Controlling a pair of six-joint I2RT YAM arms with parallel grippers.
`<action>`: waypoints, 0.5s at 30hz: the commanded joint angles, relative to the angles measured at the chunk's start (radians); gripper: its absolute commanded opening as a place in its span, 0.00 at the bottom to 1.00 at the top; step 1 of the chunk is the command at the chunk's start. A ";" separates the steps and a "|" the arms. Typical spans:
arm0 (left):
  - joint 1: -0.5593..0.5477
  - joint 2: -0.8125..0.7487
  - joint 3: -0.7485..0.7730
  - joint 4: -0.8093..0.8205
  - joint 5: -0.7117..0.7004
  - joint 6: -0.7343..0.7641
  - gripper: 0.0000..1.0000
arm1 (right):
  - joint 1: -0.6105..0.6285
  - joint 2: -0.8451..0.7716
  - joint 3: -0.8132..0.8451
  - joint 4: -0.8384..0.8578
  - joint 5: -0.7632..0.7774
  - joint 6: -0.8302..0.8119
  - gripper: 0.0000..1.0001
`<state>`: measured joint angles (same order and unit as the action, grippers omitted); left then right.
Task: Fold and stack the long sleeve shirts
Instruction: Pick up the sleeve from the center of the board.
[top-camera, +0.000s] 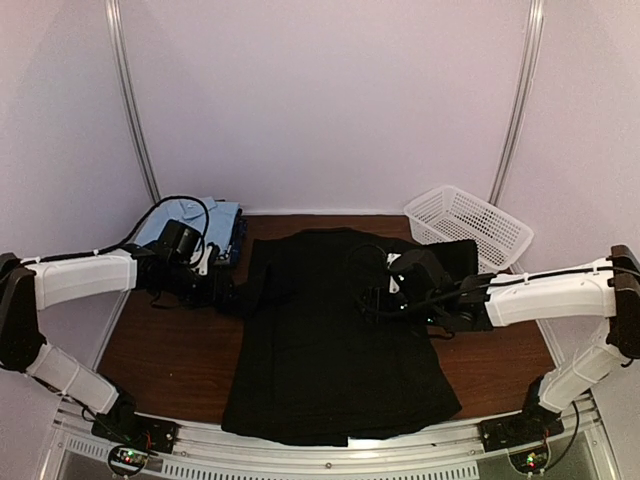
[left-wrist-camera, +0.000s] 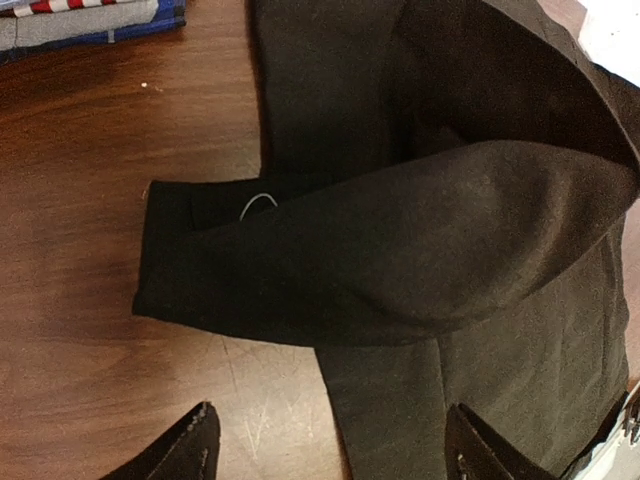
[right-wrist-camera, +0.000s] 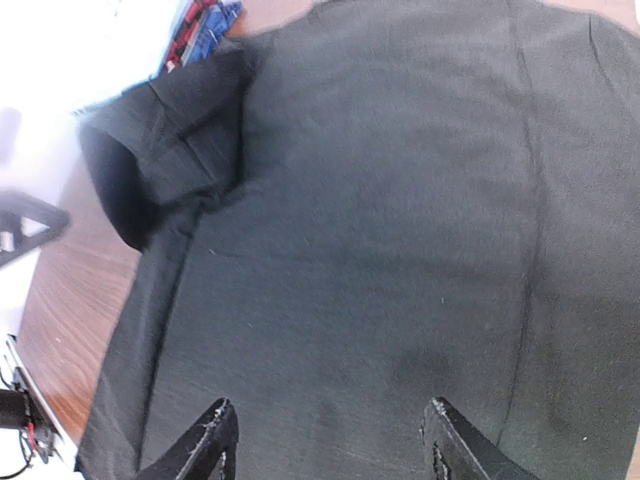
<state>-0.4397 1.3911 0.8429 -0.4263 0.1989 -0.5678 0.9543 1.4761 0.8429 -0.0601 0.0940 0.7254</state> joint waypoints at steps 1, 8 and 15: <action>0.004 0.042 -0.011 0.123 0.005 -0.015 0.79 | 0.005 -0.073 0.011 0.012 0.053 -0.021 0.64; 0.003 0.092 -0.028 0.178 0.031 -0.023 0.76 | 0.006 -0.114 0.002 0.019 0.061 -0.034 0.64; 0.001 0.027 -0.096 0.118 -0.126 -0.073 0.76 | 0.006 -0.132 -0.016 0.022 0.047 -0.026 0.64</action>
<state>-0.4397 1.4689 0.7975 -0.3069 0.1844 -0.5926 0.9546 1.3754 0.8425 -0.0532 0.1280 0.7036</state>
